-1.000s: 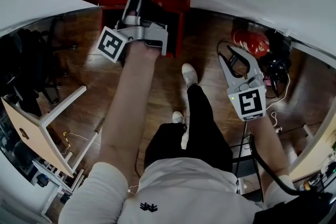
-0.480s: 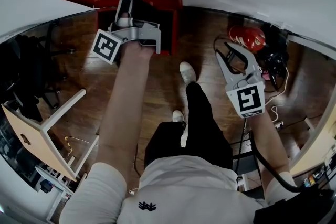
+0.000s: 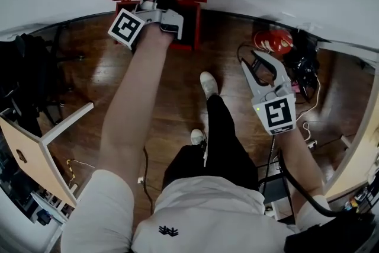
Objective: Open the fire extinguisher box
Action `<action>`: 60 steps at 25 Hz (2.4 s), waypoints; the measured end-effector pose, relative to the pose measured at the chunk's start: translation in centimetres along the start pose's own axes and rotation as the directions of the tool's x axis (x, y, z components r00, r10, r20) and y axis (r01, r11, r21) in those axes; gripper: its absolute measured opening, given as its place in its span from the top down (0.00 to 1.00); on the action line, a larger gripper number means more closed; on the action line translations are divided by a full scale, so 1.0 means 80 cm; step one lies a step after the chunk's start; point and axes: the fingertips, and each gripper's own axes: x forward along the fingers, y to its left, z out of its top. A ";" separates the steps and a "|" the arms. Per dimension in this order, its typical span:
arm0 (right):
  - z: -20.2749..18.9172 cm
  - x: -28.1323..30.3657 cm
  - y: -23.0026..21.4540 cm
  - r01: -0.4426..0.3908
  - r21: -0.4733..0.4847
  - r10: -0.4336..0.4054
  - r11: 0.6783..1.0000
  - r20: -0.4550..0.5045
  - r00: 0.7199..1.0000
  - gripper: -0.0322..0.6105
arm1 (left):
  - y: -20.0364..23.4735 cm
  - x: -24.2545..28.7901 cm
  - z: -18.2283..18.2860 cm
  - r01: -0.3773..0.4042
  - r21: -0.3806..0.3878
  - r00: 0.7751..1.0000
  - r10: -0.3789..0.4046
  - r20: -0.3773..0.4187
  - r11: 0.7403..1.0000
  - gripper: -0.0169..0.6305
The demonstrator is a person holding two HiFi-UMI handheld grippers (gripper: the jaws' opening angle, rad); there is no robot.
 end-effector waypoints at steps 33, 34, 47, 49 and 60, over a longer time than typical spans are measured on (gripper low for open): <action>0.107 -0.351 0.276 0.112 0.164 -0.145 0.980 0.206 0.968 0.79 | -0.371 -0.582 -0.146 0.537 0.707 0.746 0.132 -0.653 0.460 0.82; 0.105 -0.364 0.281 0.115 0.166 -0.148 0.979 0.206 0.967 0.79 | -0.382 -0.598 -0.155 0.550 0.705 0.740 0.130 -0.660 0.448 0.82; 0.050 -0.497 0.325 0.075 0.187 -0.115 0.979 0.210 0.971 0.79 | -0.468 -0.682 -0.292 0.594 0.685 0.745 0.034 -0.667 0.422 0.82; 0.040 -0.515 0.325 0.080 0.175 -0.117 0.981 0.210 0.971 0.80 | -0.477 -0.686 -0.314 0.603 0.684 0.744 0.020 -0.668 0.412 0.82; 0.003 -0.583 0.352 0.060 0.140 -0.091 0.988 0.229 0.969 0.81 | -0.494 -0.734 -0.380 0.591 0.704 0.759 0.027 -0.651 0.394 0.82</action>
